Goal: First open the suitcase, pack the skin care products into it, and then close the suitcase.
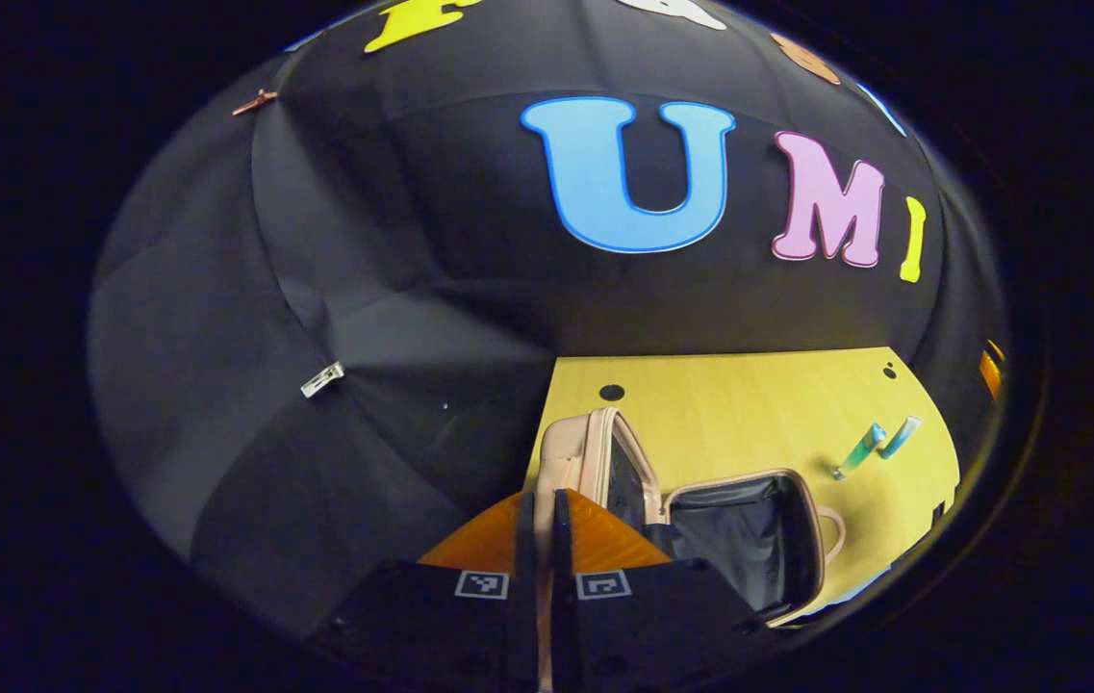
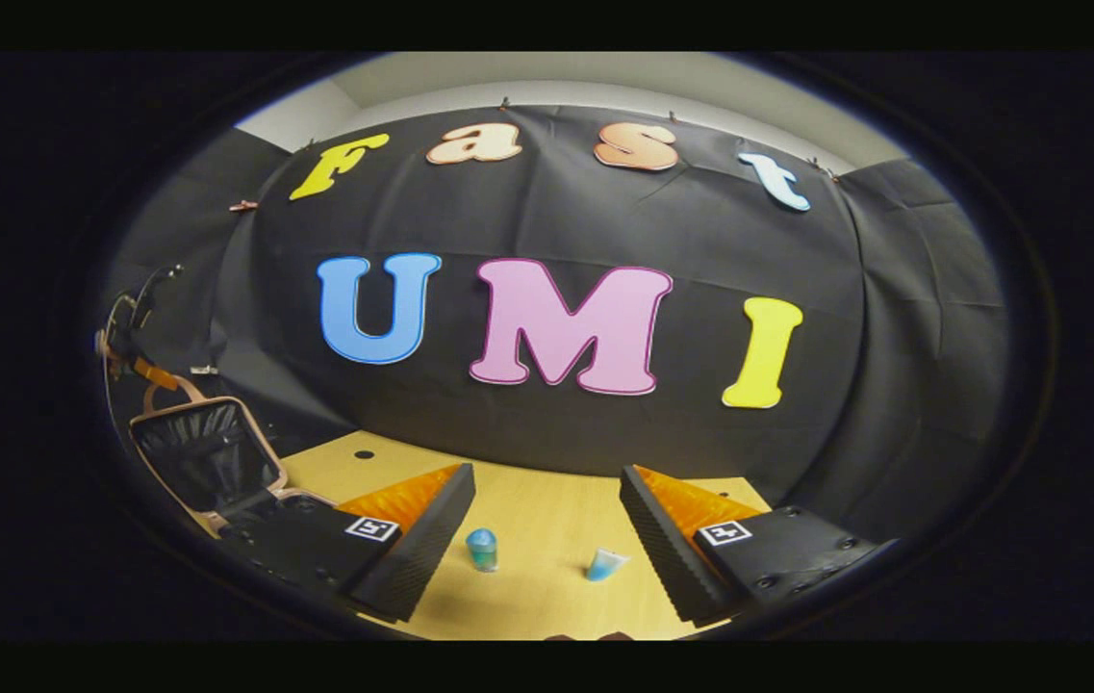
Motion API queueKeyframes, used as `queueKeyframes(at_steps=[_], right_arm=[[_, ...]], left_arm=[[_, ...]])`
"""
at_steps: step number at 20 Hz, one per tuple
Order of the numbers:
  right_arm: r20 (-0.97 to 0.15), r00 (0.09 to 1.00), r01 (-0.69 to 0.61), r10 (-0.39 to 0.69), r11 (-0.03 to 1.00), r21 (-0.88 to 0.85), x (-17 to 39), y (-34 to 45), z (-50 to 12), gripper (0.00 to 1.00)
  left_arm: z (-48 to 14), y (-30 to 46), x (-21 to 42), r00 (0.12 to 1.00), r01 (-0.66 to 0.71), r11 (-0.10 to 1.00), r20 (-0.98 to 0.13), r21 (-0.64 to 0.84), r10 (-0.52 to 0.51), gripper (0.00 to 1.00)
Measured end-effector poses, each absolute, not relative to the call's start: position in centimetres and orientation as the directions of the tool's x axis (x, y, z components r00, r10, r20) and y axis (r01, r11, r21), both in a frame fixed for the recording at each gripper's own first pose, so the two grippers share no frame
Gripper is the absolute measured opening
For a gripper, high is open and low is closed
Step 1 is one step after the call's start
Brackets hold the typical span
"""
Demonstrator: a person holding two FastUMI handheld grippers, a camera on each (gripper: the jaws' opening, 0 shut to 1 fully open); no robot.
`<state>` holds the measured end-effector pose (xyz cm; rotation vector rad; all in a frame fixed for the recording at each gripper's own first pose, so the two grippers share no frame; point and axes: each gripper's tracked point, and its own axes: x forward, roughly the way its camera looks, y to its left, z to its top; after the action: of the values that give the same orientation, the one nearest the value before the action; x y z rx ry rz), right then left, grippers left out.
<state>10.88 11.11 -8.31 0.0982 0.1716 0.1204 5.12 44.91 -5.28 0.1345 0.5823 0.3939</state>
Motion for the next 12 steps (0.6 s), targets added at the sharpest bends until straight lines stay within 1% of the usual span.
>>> queueKeyframes(at_steps=[3,8,12], right_arm=[[-0.209,0.974,-0.058,0.089,0.987,0.15,10.1,11.6,-8.7,0.96],[-0.29,0.957,0.039,0.022,0.978,0.204,8.6,10.6,-9.4,0.96],[-0.316,0.948,0.098,-0.03,0.975,0.2,7.2,9.1,-9.2,0.96]], left_arm=[[-9.0,50.7,4.6,0.729,-0.372,0.907,-0.543,0.197,0.417,0.11],[-16.0,57.3,3.8,0.689,-0.457,0.882,-0.582,0.114,0.432,0.11],[-22.5,60.2,3.2,0.643,-0.514,0.857,-0.643,0.041,0.417,0.13]])
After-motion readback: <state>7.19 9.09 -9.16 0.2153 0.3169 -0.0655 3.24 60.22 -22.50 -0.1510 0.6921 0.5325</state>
